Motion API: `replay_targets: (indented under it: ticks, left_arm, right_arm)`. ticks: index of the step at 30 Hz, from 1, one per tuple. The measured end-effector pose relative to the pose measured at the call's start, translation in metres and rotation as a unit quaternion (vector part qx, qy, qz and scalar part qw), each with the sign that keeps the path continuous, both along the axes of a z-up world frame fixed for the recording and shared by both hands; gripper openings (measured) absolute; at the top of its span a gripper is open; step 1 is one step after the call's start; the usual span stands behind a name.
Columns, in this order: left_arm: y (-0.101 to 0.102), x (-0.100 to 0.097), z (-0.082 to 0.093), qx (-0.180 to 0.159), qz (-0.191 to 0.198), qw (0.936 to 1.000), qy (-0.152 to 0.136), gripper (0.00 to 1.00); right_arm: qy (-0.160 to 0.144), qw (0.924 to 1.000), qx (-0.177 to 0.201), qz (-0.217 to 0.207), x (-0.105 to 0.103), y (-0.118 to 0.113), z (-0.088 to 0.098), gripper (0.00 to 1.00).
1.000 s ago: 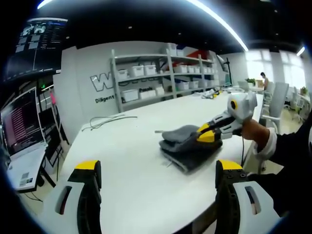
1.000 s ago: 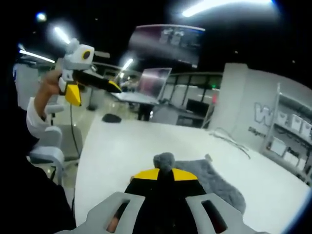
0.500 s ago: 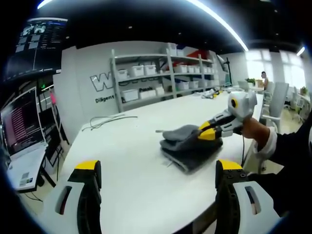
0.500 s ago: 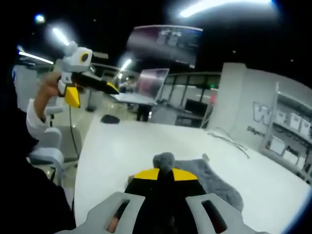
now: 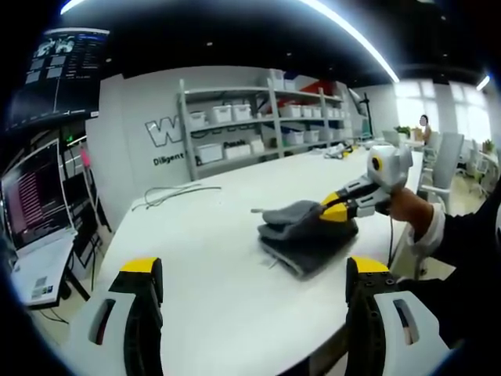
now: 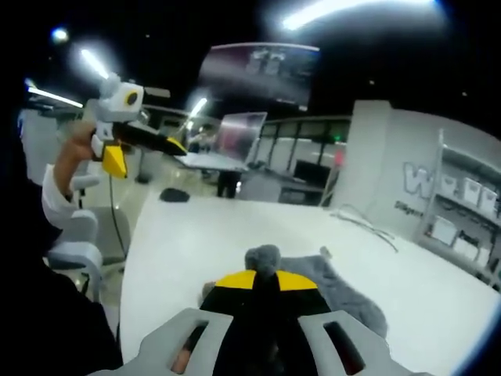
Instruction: Open the folded towel by lifting each exposed corner and separating the folded layers until the towel lies flat within the target outline without major curled edges
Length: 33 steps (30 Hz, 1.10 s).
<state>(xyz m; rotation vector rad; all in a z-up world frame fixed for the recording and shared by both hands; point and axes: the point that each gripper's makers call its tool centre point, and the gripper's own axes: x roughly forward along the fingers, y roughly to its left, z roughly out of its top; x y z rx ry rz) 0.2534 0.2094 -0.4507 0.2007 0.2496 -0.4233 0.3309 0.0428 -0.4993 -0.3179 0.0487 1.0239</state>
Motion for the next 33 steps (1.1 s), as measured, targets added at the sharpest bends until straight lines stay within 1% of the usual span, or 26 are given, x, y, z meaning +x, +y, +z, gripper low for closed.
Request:
replay_targets:
  ticks: [21,25,33]
  left_arm:
    - [0.002,0.000,-0.001,-0.003,0.003,1.0000,0.001,0.96]
    - [0.002,0.000,-0.001,-0.004,0.003,1.0000,0.001,0.96]
    - [0.003,0.001,-0.002,-0.002,0.002,1.0000,0.002,0.96]
  right_arm:
    - [0.000,0.9999,0.007,-0.012,0.003,-0.011,0.003,0.03]
    - [0.007,0.9998,0.013,-0.011,0.003,-0.014,0.003,0.03]
    - [0.006,0.9996,0.019,-0.019,0.004,-0.019,0.006,0.03]
